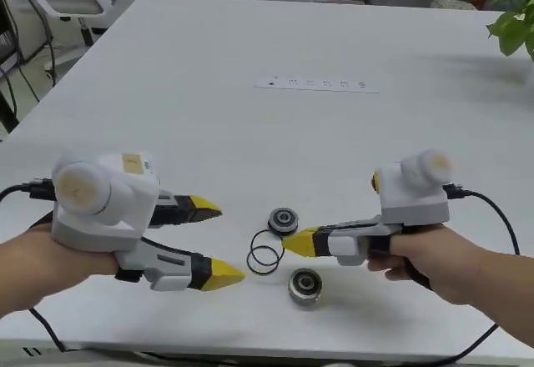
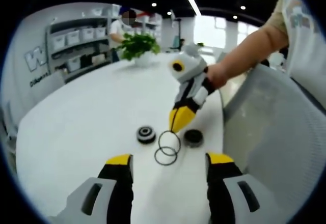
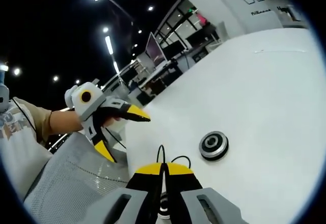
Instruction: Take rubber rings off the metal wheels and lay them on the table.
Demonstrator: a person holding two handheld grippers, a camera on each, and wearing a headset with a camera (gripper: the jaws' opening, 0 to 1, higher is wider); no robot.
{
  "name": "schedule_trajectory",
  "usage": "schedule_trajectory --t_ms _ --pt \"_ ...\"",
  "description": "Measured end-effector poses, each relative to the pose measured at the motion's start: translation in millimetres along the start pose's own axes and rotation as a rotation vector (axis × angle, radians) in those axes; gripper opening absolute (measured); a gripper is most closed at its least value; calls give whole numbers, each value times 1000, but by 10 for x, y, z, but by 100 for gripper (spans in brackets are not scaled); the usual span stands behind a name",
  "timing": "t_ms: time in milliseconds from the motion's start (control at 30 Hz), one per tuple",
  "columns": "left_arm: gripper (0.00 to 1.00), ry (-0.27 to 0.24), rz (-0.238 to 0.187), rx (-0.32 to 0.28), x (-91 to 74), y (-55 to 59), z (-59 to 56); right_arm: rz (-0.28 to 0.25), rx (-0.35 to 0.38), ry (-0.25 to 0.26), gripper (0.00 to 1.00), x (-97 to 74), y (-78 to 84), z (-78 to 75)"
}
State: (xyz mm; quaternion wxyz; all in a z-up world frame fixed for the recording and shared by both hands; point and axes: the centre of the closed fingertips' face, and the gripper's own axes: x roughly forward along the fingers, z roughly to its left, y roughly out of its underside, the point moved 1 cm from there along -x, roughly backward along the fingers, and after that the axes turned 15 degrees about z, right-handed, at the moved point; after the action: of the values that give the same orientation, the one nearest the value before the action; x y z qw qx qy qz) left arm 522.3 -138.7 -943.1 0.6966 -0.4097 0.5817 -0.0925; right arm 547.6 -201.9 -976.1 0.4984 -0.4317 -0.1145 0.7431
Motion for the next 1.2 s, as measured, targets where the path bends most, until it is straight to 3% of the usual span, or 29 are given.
schedule_trajectory --t_ms 333,967,1200 --pt "59 -13 -3 -19 -41 49 37 44 13 22 0 122 14 -69" --pt "60 -21 10 -30 -44 111 67 85 25 94 0 162 96 -201" --pt "60 -20 15 -31 -35 118 79 92 2 118 8 153 109 -222"
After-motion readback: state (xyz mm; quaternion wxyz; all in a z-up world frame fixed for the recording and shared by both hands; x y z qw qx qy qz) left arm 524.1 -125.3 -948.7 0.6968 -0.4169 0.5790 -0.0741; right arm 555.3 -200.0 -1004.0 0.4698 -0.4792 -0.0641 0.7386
